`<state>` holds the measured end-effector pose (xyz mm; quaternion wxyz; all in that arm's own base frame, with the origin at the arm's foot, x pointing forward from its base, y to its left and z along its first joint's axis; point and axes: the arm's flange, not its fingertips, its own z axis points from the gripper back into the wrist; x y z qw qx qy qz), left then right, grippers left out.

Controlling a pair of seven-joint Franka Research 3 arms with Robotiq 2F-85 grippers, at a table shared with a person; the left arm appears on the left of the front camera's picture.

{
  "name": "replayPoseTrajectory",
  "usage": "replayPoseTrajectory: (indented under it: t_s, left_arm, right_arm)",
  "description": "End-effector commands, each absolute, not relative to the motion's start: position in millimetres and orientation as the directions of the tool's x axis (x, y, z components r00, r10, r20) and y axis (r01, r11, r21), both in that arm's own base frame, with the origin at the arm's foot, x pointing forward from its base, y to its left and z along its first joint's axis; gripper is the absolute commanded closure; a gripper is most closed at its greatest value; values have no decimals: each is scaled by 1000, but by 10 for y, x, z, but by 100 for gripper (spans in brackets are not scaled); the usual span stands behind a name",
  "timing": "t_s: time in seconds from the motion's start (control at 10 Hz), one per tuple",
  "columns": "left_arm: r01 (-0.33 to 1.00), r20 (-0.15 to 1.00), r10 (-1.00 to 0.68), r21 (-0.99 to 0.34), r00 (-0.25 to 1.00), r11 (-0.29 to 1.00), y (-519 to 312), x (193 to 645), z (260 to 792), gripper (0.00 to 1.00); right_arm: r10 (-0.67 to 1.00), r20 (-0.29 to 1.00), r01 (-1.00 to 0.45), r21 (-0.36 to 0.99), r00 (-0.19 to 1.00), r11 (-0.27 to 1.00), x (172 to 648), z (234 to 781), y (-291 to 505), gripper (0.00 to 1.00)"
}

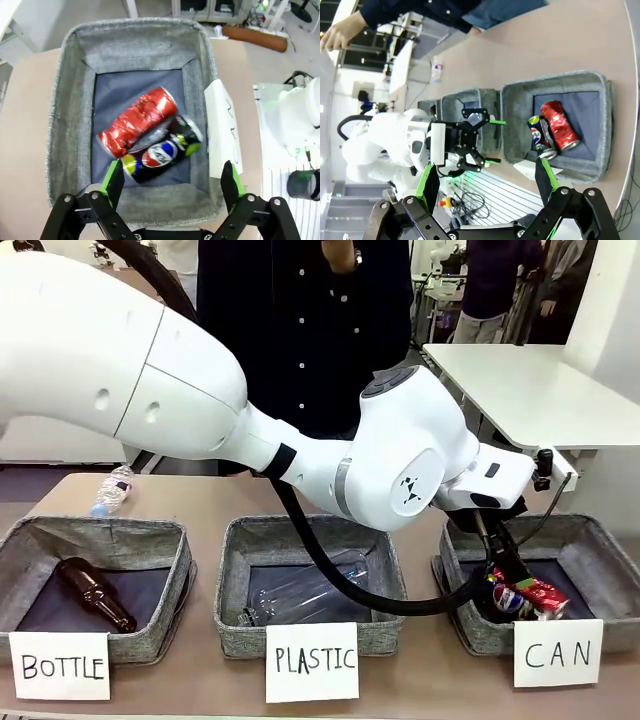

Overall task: Sort the can waste into the basket.
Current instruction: Pick up the can waste from the table and place it in the right Fabric basket.

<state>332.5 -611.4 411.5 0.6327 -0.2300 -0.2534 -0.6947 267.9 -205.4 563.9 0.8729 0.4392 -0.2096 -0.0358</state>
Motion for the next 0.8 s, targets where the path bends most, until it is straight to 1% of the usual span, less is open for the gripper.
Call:
replayPoseTrajectory:
  t_s: [0.0, 0.2, 0.3, 0.4, 0.5, 0.6, 0.7]
  left_arm:
    - [998, 631, -775, -45, -6, -44, -5905, 3180, 4245, 0]
    - [970, 639, -758, -239, 131, -34, -5358, 2889, 4502, 0]
    - [948, 646, -740, -315, 188, -35, -5041, 2758, 4616, 0]
    - [935, 653, -717, -354, 243, -5, -4708, 2655, 4706, 0]
    - [925, 691, -653, -378, 310, 40, -4301, 2579, 4861, 0]
    - [915, 718, -569, -350, 401, 203, -3906, 2591, 5034, 0]
    - [851, 703, -480, -455, 525, 264, -3497, 2610, 5182, 0]
  right_arm:
    - [-244, 320, -108, 779, 915, 618, 2683, 5673, -2078, 0]
    - [-247, 334, -122, 782, 910, 612, 2680, 5639, -2054, 0]
    - [-181, 350, -176, 775, 919, 607, 2861, 5663, -1831, 0]
    - [-88, 364, -243, 763, 927, 599, 3046, 5675, -1544, 0]
    - [20, 377, -327, 775, 926, 540, 3234, 5674, -1221, 0]
    - [98, 371, -370, 792, 923, 486, 3364, 5648, -962, 0]
    - [156, 355, -386, 806, 922, 448, 3471, 5617, -738, 0]
